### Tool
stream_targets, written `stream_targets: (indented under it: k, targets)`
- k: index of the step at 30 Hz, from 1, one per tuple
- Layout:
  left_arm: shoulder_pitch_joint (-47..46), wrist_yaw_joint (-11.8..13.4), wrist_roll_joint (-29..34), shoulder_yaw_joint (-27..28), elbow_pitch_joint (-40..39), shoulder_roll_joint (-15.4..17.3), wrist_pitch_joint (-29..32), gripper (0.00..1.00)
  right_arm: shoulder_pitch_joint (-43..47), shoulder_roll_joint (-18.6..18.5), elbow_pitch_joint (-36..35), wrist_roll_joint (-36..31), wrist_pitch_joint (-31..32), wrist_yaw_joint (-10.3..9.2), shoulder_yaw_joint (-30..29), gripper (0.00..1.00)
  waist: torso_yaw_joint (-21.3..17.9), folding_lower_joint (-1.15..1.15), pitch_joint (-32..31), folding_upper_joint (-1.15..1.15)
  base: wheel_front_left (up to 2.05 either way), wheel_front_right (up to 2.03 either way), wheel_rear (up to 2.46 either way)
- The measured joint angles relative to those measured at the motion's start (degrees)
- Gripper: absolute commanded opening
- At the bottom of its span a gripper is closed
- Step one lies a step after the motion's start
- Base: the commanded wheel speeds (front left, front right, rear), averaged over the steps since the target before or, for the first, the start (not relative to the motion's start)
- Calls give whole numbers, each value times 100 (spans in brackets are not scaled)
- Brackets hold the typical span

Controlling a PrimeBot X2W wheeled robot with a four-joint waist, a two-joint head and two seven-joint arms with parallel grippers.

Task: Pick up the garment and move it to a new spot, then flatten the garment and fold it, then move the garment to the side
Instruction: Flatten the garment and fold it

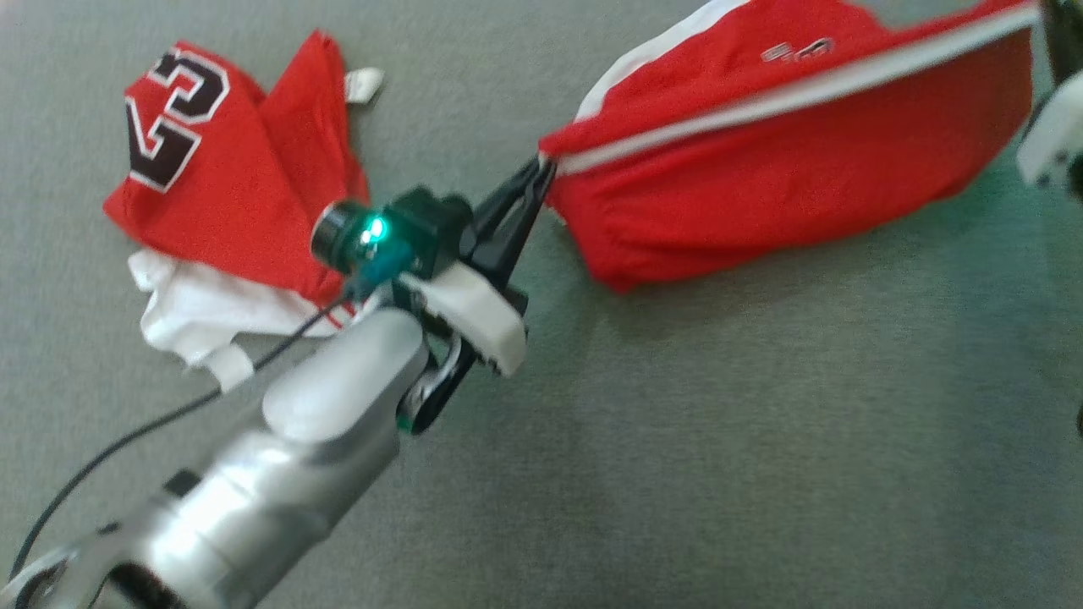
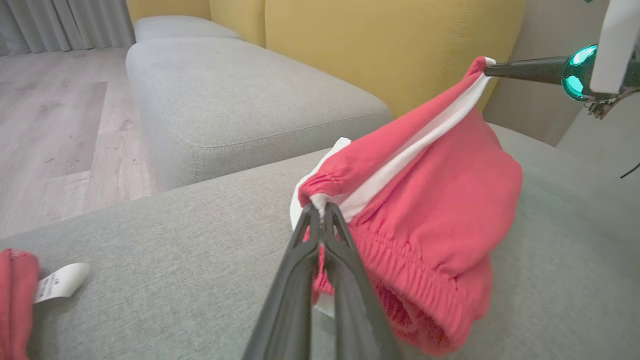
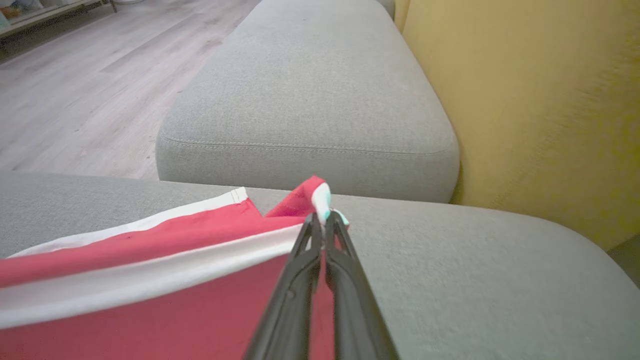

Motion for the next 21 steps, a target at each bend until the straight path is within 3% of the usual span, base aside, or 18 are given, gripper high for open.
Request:
stream_targets:
  k: [6, 18, 19, 21]
  targets:
    - [-554, -123, 20, 52, 542, -336, -58, 0, -1022, 91, 730, -416, -130, 0, 186, 0, 352, 0, 559, 0, 0, 0, 0]
    - [-972, -347, 78, 24, 1157, -867, -310, 0, -1960, 83, 1912, -823, -765, 0, 233, 0, 904, -1, 1136, 0, 0, 0, 0]
    - [-1006, -347, 87, 21, 1207, -894, -311, 0, -2034, 70, 2001, -857, -775, 0, 229, 100, 938, -1, 1169, 0, 0, 0, 0]
    - [-1054, -347, 127, 21, 1288, -950, -356, 0, -2145, 57, 2149, -935, -895, 0, 231, 100, 999, -1, 1219, 0, 0, 0, 0]
